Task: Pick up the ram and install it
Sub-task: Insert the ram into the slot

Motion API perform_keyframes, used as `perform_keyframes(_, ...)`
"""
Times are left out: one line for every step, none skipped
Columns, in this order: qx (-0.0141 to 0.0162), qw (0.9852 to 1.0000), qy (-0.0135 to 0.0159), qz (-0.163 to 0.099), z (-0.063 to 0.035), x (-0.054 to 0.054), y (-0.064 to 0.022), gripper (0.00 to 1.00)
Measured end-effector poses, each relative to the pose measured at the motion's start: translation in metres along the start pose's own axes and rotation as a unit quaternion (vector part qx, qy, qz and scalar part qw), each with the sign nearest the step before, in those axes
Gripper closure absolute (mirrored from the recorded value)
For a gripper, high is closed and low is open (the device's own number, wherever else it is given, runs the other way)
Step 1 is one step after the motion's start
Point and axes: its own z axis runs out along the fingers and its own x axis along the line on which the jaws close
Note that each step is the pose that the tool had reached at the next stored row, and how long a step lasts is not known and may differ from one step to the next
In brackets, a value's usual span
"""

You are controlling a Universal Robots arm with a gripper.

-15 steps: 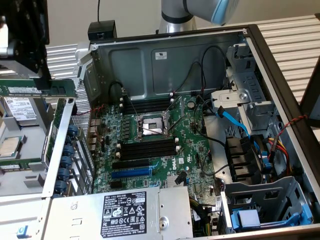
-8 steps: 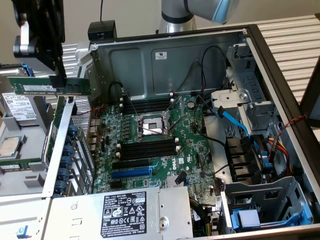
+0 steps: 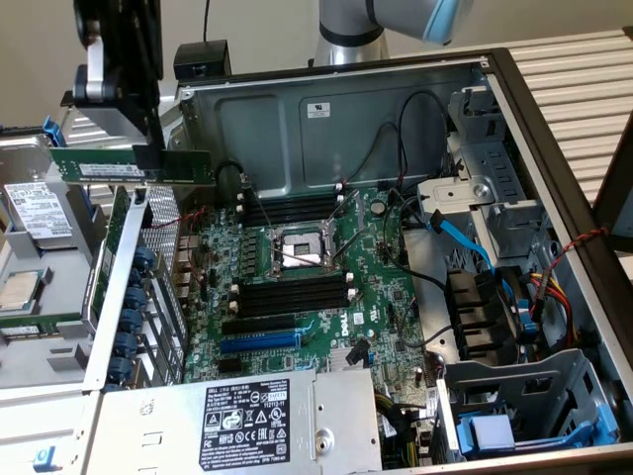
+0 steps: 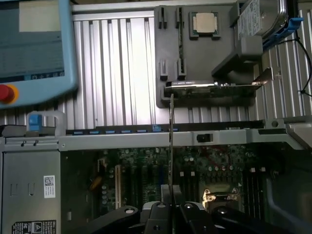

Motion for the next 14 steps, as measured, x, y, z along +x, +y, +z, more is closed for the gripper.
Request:
perform_keyframes(0.0, 1.0, 0.0001, 0.0, -0.0003, 0.0, -0.0035, 0.87)
perform_keyframes(0.0, 1.0, 0.0003, 0.0, -0.0005, -0.001, -0.0072, 0.87)
perform_keyframes(0.0, 1.0, 0.0005, 0.0, -0.0008, -0.001, -0.0109, 0.87)
perform_keyframes(0.0001, 1.0, 0.0007, 0.0, -0.0011, -0.001, -0.0147, 0.87)
perform_keyframes(0.0001, 1.0, 0.001, 0.0, -0.0014, -0.002, -0.0185, 0.87)
perform_keyframes(0.0001, 1.0, 0.0011, 0.0, -0.0016, -0.002, -0.0221, 0.87)
perform_keyframes(0.0001, 1.0, 0.0014, 0.0, -0.0018, -0.002, -0.026, 0.87)
perform_keyframes(0.0001, 1.0, 0.0017, 0.0, -0.0021, -0.002, -0.0297, 0.87)
perform_keyframes(0.0002, 1.0, 0.0021, 0.0, -0.0024, -0.003, -0.0338, 0.87)
perform_keyframes(0.0002, 1.0, 0.0024, 0.0, -0.0027, -0.003, -0.0375, 0.87)
perform_keyframes(0.0002, 1.0, 0.0026, 0.0, -0.003, -0.003, -0.0412, 0.87)
perform_keyframes(0.0004, 1.0, 0.0027, 0.0, -0.0032, -0.004, -0.0442, 0.87)
perform_keyframes(0.0009, 1.0, 0.0027, 0.0, -0.0034, -0.004, -0.0471, 0.87)
perform_keyframes(0.0017, 1.0, 0.0028, 0.0, -0.0036, -0.004, -0.0497, 0.87)
